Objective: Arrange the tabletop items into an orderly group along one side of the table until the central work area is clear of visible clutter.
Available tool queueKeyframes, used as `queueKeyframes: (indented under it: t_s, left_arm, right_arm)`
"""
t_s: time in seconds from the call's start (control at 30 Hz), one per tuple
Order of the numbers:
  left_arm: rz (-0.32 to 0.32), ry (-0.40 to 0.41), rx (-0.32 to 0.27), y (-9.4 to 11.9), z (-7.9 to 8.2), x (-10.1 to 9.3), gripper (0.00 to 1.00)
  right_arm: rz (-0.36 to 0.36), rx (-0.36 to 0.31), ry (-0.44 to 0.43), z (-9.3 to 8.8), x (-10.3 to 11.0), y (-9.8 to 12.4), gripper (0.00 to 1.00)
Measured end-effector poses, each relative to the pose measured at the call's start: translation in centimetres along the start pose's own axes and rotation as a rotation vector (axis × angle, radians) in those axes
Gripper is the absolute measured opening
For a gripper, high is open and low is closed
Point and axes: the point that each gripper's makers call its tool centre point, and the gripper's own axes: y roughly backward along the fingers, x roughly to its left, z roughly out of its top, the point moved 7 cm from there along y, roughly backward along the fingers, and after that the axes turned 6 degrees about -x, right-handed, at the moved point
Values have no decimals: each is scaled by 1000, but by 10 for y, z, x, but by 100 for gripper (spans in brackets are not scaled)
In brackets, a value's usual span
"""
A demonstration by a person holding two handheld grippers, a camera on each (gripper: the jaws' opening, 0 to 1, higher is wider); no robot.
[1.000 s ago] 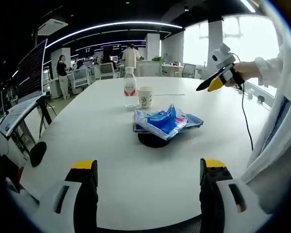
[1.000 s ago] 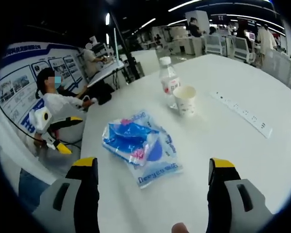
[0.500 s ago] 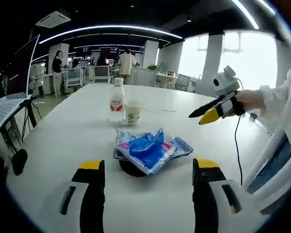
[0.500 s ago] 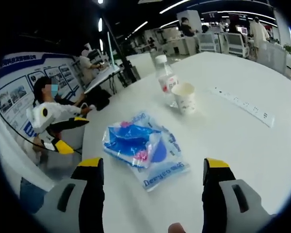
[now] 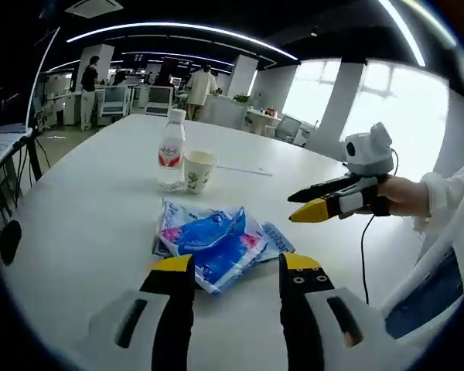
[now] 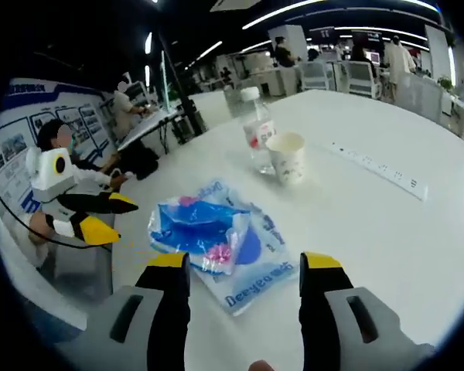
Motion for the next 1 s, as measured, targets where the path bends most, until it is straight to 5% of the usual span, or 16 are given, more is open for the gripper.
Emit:
queueKeyframes:
  t_s: [0.17,0.63,0.83,1.0]
  left_arm:
    - [49,28,11,-2,-6,2,43]
    - [103,85,27,-14,-7,9,25]
    - [123,103,54,-13,-14,10,24]
    - [140,68,91,-15,-16,11,13]
  right_arm:
    - [2,-11,-86,-3,6,-10,52]
    - [3,61,-74,-22,9,-51,23]
    - [-6,60,-118,-30,9,-53,16]
    - [7,70,-105,-33,11,-54,2]
